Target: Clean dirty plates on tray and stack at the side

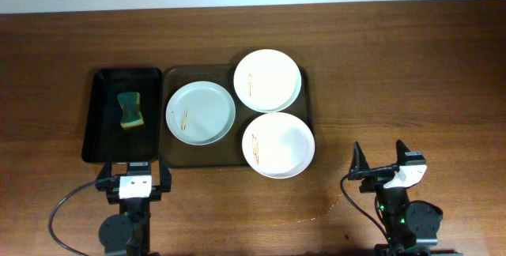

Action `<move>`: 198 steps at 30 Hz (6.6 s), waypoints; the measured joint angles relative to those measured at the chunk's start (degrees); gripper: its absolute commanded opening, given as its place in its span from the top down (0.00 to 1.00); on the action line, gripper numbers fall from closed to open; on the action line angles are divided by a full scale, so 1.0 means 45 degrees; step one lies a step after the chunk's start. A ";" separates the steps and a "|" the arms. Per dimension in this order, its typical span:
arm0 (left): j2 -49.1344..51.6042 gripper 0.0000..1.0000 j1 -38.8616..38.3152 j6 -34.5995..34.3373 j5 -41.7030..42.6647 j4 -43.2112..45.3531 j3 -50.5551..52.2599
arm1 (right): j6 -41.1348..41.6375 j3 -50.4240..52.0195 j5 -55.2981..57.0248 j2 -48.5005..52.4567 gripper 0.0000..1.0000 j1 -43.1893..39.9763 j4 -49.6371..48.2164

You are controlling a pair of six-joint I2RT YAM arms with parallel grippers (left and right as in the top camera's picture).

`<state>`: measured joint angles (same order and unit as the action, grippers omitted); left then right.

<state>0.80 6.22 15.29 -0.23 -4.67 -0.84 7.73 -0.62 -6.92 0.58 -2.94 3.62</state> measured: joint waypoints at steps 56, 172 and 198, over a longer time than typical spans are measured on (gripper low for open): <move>1.3619 0.01 -0.0034 -0.1370 0.3007 -0.7572 -1.5630 | -0.0287 -1.5514 -0.3866 1.5698 0.02 0.0000 0.6207; 2.5830 1.00 0.0262 -0.5042 -0.0831 -1.6451 -2.4305 | 0.6693 -1.9720 -0.2006 2.7889 0.57 0.8257 0.4775; 2.5947 1.00 0.0855 -0.5085 -0.1632 -1.1079 -1.8807 | 0.2079 -2.6923 0.5474 2.8497 0.96 0.9282 1.2337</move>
<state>117.56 10.07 -7.60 -7.57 -54.52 -85.47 17.08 -121.78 17.72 128.81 38.83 59.13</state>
